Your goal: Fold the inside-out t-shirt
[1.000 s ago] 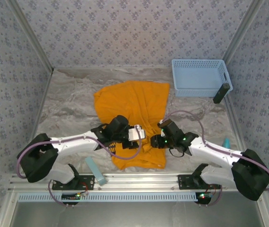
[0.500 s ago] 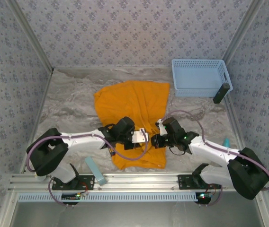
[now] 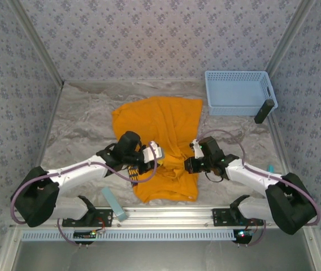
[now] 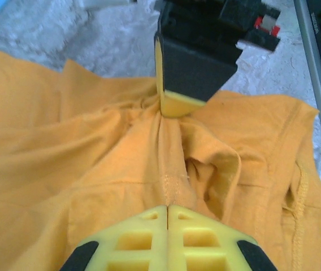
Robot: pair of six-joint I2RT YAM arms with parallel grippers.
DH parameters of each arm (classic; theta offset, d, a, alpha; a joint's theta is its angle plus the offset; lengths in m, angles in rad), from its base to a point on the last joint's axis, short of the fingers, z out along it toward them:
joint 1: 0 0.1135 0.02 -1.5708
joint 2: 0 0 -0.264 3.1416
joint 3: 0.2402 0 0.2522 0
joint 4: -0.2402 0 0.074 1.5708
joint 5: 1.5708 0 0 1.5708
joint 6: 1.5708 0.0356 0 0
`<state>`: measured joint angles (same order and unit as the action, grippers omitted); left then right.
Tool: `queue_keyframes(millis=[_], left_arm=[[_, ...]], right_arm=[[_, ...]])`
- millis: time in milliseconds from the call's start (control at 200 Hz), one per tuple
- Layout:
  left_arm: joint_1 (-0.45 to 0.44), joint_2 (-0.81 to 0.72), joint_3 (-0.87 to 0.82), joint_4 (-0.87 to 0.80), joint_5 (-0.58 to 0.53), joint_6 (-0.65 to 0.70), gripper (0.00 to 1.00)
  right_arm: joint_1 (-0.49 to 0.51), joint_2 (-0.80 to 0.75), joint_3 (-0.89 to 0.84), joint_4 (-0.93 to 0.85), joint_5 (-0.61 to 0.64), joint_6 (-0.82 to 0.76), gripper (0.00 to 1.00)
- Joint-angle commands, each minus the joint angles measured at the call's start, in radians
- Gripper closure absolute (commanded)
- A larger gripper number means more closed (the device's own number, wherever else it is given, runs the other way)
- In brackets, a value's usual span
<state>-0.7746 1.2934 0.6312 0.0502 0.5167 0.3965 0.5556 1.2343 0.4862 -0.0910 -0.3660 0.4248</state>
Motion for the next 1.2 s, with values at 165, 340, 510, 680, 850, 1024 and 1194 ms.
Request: queue_keyframes(millis=[165,340,510,680,850,1024,1194], left_arm=[[0.014,0.013,-0.022,0.085,0.063,-0.125,1.00],[0.040,-0.024,-0.024,0.120,0.099,-0.230,1.00],[0.053,-0.057,-0.026,0.137,0.157,-0.342,1.00],[0.053,-0.063,-0.022,0.161,0.190,-0.416,1.00],[0.053,-0.059,-0.031,0.190,0.217,-0.448,1.00],[0.065,-0.042,-0.026,0.186,0.217,-0.488,1.00],[0.109,-0.022,-0.045,0.185,0.215,-0.521,1.00]], right_arm=[[0.120,-0.149,0.008,-0.004,0.043,-0.294,0.58],[0.284,-0.354,-0.142,0.217,0.266,-0.634,0.49],[0.353,-0.306,-0.186,0.435,0.365,-0.900,0.45],[0.421,-0.127,-0.113,0.581,0.459,-1.012,0.41],[0.430,-0.015,-0.087,0.744,0.572,-1.016,0.45],[0.440,-0.010,-0.083,0.757,0.565,-1.025,0.51],[0.441,-0.126,-0.117,0.696,0.468,-1.078,0.53]])
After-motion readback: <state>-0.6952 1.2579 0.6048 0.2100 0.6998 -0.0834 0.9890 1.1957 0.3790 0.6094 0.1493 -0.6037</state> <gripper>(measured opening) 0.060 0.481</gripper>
